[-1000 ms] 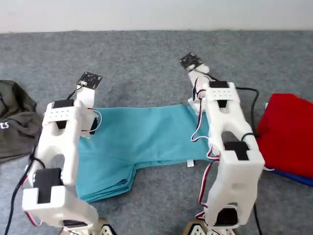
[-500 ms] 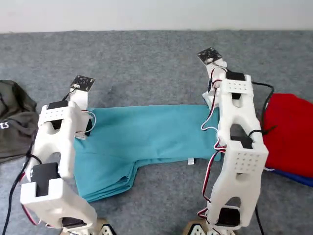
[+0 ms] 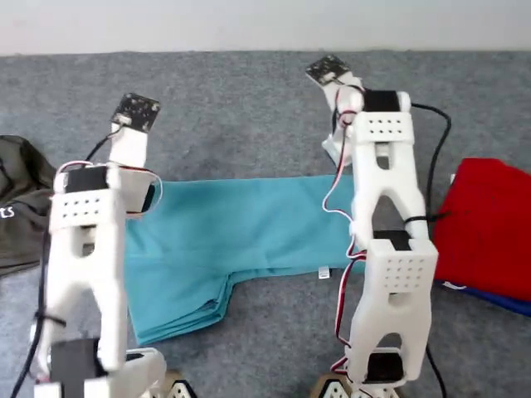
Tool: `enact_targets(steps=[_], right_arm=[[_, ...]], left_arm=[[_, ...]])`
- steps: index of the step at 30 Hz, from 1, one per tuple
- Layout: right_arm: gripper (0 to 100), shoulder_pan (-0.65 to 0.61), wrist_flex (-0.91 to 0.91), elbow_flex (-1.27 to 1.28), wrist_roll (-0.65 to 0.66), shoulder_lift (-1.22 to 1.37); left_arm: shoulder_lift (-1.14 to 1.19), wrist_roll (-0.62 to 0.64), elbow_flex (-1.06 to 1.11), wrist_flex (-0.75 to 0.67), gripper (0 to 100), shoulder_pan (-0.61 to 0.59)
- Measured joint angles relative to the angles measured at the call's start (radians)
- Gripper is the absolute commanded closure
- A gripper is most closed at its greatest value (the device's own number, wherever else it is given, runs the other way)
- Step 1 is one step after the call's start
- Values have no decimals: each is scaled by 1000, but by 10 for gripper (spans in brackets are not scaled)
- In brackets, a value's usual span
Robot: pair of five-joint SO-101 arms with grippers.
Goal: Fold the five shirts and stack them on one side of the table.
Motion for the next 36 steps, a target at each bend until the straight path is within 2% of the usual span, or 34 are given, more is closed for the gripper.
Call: enact_targets(steps=[5, 9, 12, 19, 28, 32, 36], right_arm=[[987, -72, 195, -115, -44, 0], [986, -141, 199, -127, -46, 0], [986, -222, 199, -107, -46, -35], [965, -511, 199, 149, -48, -206], [772, -924, 199, 281, -78, -215], [766, -1053, 199, 282, -121, -175], [765, -1131, 199, 282, -144, -123]], left_arm=[[-112, 0, 0, 55, 985, -123], [-141, -6, 0, 63, 985, -295], [-141, -55, 0, 63, 985, -422], [-141, -97, 0, 63, 985, -609], [-141, -224, 0, 63, 985, -806], [-115, -278, 0, 63, 985, -878], [-43, -290, 0, 63, 985, -947]])
